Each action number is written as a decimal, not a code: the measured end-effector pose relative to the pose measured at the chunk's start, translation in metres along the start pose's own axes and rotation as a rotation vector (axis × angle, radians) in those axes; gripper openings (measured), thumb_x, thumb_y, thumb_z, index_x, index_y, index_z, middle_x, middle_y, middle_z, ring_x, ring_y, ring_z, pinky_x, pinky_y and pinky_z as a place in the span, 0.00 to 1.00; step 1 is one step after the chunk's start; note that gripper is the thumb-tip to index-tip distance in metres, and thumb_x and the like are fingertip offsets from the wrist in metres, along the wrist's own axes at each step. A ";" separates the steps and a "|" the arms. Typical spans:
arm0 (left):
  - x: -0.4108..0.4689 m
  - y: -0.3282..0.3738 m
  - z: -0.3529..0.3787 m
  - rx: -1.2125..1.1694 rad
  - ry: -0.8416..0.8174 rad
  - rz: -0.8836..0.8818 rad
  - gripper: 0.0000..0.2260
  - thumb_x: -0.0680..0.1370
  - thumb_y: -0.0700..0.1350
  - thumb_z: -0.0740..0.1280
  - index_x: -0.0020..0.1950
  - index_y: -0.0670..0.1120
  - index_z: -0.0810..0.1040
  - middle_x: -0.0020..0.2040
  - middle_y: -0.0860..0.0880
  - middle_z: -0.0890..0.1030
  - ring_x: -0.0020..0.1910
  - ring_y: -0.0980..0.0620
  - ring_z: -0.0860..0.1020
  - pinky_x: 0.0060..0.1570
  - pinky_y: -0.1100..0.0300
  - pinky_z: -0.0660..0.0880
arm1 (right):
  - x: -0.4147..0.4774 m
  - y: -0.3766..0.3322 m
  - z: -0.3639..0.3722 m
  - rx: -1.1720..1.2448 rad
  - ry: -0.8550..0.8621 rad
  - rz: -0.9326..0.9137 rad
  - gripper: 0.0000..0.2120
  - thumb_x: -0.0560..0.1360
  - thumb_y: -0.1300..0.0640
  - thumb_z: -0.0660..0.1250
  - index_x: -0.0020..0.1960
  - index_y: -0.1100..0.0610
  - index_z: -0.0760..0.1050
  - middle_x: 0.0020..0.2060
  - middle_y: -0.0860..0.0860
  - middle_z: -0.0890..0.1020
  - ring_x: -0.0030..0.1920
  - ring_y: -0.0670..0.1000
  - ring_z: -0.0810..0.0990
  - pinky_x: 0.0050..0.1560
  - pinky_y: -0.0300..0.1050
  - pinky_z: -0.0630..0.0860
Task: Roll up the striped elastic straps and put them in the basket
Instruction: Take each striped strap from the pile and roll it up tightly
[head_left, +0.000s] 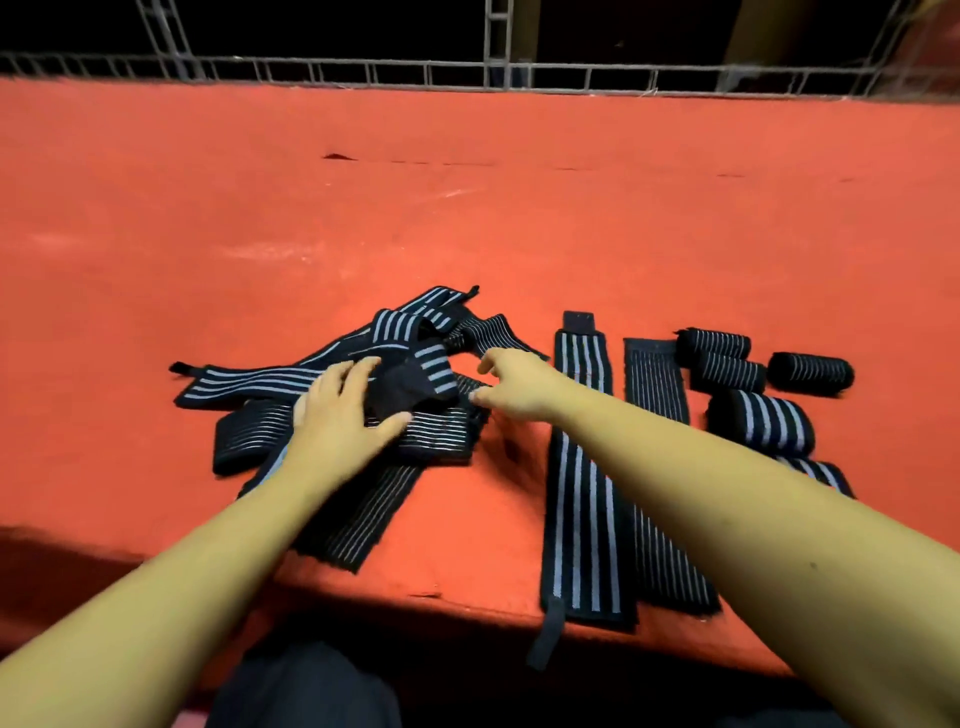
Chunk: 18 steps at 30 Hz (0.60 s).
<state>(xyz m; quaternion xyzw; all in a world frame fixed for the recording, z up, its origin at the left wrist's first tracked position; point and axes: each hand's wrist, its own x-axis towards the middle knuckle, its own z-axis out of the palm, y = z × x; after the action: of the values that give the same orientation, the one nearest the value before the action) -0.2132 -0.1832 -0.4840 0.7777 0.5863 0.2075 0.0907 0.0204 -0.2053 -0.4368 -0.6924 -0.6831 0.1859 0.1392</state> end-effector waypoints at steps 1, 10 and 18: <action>-0.002 -0.004 0.004 0.047 -0.068 0.035 0.36 0.74 0.65 0.68 0.78 0.57 0.59 0.78 0.45 0.62 0.78 0.45 0.57 0.75 0.44 0.54 | 0.003 -0.004 0.006 -0.013 -0.013 0.006 0.20 0.76 0.53 0.68 0.64 0.64 0.73 0.61 0.59 0.79 0.62 0.59 0.76 0.59 0.47 0.73; -0.014 -0.013 0.045 0.297 -0.067 0.119 0.36 0.73 0.72 0.38 0.80 0.62 0.47 0.82 0.45 0.47 0.81 0.47 0.44 0.77 0.44 0.43 | 0.047 0.030 0.026 -0.124 0.321 0.187 0.20 0.75 0.53 0.66 0.61 0.63 0.67 0.61 0.61 0.68 0.60 0.65 0.72 0.58 0.57 0.73; -0.013 -0.012 0.045 0.315 -0.098 0.127 0.34 0.75 0.70 0.39 0.80 0.62 0.42 0.82 0.44 0.43 0.81 0.47 0.40 0.77 0.43 0.41 | 0.089 0.048 0.048 -0.421 0.299 0.193 0.13 0.81 0.57 0.57 0.61 0.62 0.72 0.59 0.60 0.77 0.61 0.65 0.70 0.59 0.57 0.69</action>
<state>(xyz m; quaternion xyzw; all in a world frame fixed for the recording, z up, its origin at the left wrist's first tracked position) -0.2079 -0.1874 -0.5318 0.8271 0.5561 0.0802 -0.0169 0.0417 -0.1204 -0.5069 -0.7878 -0.6094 -0.0520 0.0730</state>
